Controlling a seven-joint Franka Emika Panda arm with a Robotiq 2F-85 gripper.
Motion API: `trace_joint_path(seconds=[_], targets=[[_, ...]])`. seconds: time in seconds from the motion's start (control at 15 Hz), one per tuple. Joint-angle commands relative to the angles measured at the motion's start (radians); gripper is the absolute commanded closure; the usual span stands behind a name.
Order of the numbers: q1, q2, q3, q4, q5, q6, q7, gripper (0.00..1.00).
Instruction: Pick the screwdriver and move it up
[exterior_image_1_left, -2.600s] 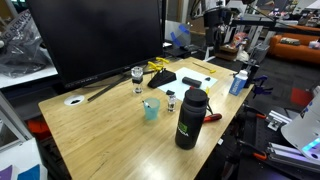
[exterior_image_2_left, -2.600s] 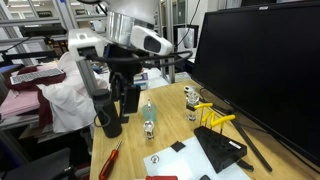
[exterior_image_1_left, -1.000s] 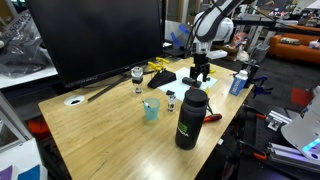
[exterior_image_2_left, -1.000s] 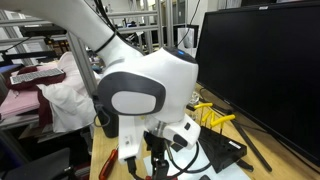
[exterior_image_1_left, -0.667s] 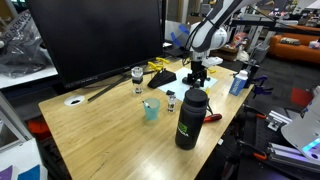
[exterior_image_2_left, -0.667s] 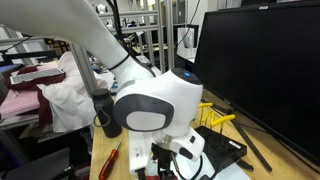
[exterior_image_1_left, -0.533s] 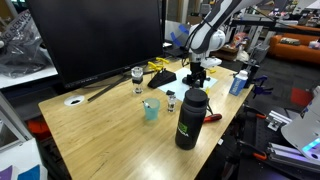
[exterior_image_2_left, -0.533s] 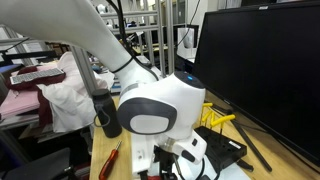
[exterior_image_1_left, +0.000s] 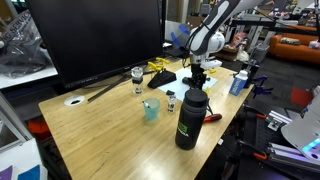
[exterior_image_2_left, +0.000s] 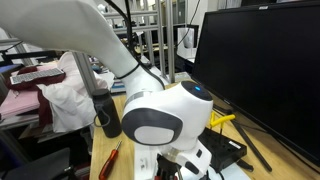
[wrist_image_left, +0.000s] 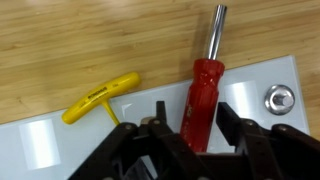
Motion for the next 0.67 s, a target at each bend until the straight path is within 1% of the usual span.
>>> trace_joint_path(seconds=[0.0,0.07,0.27,0.47,0.6], targets=[[-0.033,0.015,0.026,0.024,0.017,-0.025,0.003,0.53],[-0.033,0.018,0.026,0.026,0.014,-0.027,0.001,0.69],[-0.031,0.015,0.032,0.027,0.01,-0.036,-0.004,0.92],[-0.04,0.005,0.045,0.03,0.023,-0.057,-0.019,0.92],[-0.05,-0.017,0.059,0.031,0.038,-0.096,-0.033,0.92]])
